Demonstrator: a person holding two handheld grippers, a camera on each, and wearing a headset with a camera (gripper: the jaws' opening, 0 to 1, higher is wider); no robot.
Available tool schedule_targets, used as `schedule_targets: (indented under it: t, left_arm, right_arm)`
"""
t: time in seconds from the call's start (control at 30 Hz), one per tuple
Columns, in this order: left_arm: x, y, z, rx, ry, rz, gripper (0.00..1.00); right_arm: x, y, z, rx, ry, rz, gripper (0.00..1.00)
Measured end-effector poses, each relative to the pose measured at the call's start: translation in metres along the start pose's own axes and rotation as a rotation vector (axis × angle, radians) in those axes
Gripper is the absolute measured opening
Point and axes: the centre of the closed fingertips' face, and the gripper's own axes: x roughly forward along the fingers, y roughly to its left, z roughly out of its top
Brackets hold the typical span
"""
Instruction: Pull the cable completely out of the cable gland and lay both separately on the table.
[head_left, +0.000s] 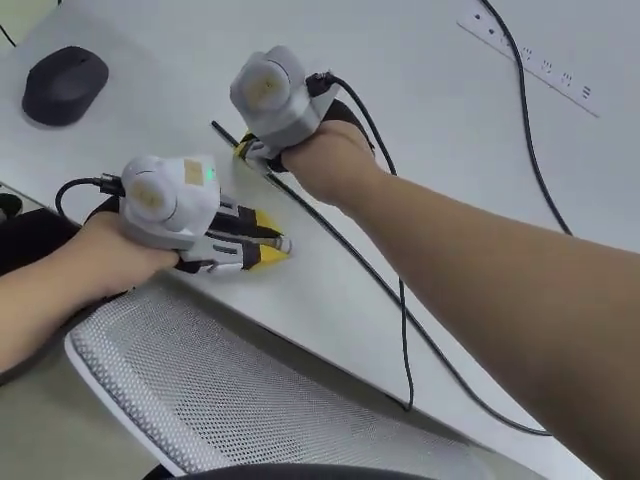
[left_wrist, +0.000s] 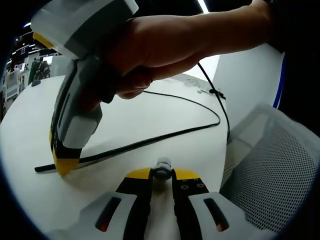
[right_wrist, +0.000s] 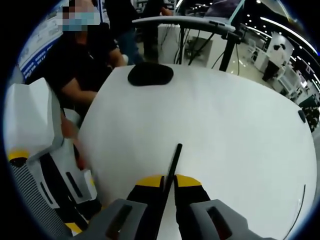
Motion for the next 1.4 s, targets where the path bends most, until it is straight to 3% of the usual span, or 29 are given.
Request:
schedule_targets:
  t: [0.5, 0.73, 0.87, 0.93, 1.0, 1.1, 1.17, 1.33, 1.4]
  left_arm:
    - [0.001, -0.002, 0.005, -0.015, -0.003, 0.008, 0.18]
    - [0.001, 0.0, 0.008, -0.019, -0.011, 0.009, 0.2]
    - [0.002, -0.001, 0.009, -0.02, -0.008, 0.009, 0.21]
    - [0.0, -0.002, 0.013, -0.028, -0.014, 0.009, 0.21]
    - [-0.002, -0.003, 0.016, -0.026, -0.013, 0.008, 0.22]
    - [-0.006, -0.005, 0.022, -0.032, -0.017, 0.003, 0.24]
    - [-0.009, -0.006, 0.026, -0.023, -0.02, 0.004, 0.24]
    - [-0.017, -0.007, 0.035, -0.025, -0.019, 0.006, 0.29]
    - [-0.021, -0.01, 0.04, -0.031, -0.027, 0.005, 0.31]
  right_arm:
    - [0.001, -0.001, 0.007, 0.008, -0.021, -0.013, 0.19]
    - [-0.012, -0.01, 0.013, 0.026, -0.046, -0.036, 0.24]
    - [-0.023, -0.014, 0.015, 0.068, -0.073, -0.043, 0.26]
    - [-0.031, -0.016, 0.016, 0.081, -0.084, -0.053, 0.28]
    - [-0.041, -0.016, 0.021, 0.125, -0.127, -0.052, 0.28]
    - [-0.053, -0.018, 0.02, 0.125, -0.142, -0.062, 0.3]
    - [-0.063, -0.018, 0.018, 0.164, -0.158, -0.062, 0.32]
    - [-0.093, -0.024, 0.01, 0.229, -0.236, -0.104, 0.36]
    - [-0.107, -0.027, 0.01, 0.215, -0.272, -0.137, 0.38]
